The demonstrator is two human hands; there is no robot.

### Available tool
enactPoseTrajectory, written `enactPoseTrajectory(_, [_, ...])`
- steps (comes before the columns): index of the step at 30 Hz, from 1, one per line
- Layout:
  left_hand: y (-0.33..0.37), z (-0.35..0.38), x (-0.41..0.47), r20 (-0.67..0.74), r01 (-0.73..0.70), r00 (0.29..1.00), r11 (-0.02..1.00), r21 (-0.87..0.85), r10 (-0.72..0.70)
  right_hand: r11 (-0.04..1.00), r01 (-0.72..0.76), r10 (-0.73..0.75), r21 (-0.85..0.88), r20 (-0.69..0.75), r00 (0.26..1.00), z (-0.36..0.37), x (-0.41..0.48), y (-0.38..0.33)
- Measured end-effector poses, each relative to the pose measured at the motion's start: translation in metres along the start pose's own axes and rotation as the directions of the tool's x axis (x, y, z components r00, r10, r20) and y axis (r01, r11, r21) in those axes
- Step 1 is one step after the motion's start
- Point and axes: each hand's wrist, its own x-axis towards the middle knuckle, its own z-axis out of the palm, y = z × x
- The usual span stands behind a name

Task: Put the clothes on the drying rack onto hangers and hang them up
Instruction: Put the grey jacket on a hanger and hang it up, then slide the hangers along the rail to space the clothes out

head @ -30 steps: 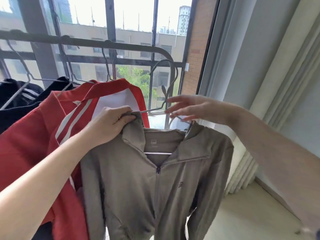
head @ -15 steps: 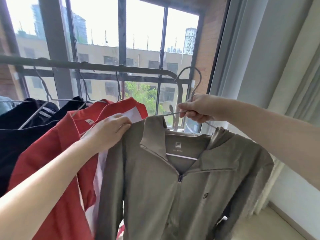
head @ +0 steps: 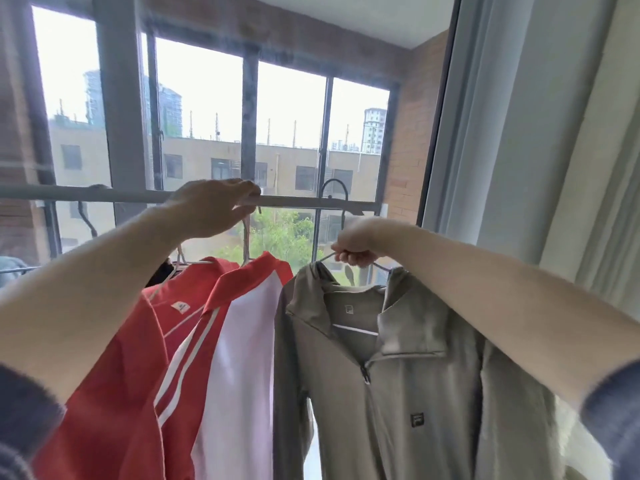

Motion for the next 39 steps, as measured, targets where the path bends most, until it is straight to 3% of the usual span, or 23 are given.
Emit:
enactPoseTrajectory(7, [-0.015,-0.001,0.011,0.164,-0.040,0.986,0.999,0.017,0.036,0.998,0.021,-0.015,0.060,-0.100,0.995,-0.001,0.035,-0.027])
enactPoseTrajectory(11, [-0.015,0.003,0.013,0.125,-0.057,0.990,0.998,-0.016,0.058,0.994,-0.077,0.082,0.082,-0.058,0.995,0.013,0.055,-0.028])
enactPoseTrajectory(17, [-0.012,0.005,0.011,0.082,-0.045,0.995,0.998,-0.037,0.047,0.991,-0.113,0.117,0.065,-0.068,0.991,0.043,0.074,-0.017])
enactPoseTrajectory(22, [-0.011,0.011,0.014,0.063,-0.010,0.998,1.000,-0.011,0.011,0.975,-0.137,0.142,0.177,-0.012,0.990,0.047,0.079,-0.011])
enactPoseTrajectory(25, [-0.010,0.011,0.016,0.060,-0.009,0.998,1.000,-0.025,0.011,0.985,-0.145,0.144,0.097,0.016,0.989,0.044,0.064,-0.010])
enactPoseTrajectory(27, [-0.011,0.013,0.015,0.046,-0.009,0.999,1.000,-0.030,0.010,0.980,-0.100,0.095,-0.170,-0.038,0.995,0.030,0.050,-0.013])
enactPoseTrajectory(29, [-0.012,0.013,0.015,0.042,-0.008,0.999,1.000,-0.029,0.009,0.904,-0.057,-0.055,-0.423,-0.249,0.967,0.008,0.036,-0.016])
enactPoseTrajectory(30, [-0.013,0.013,0.015,0.042,-0.004,0.999,1.000,-0.030,0.005,0.885,-0.030,-0.151,-0.464,-0.348,0.925,-0.003,0.031,-0.017])
enactPoseTrajectory(33, [-0.013,0.014,0.017,0.047,0.004,0.999,1.000,-0.027,-0.003,0.894,0.241,-0.400,-0.377,-0.432,0.808,-0.022,0.037,-0.024])
enactPoseTrajectory(39, [-0.012,0.013,0.018,0.056,0.034,0.998,0.999,-0.027,-0.032,0.859,0.436,-0.507,-0.266,-0.331,0.796,-0.017,0.063,-0.016])
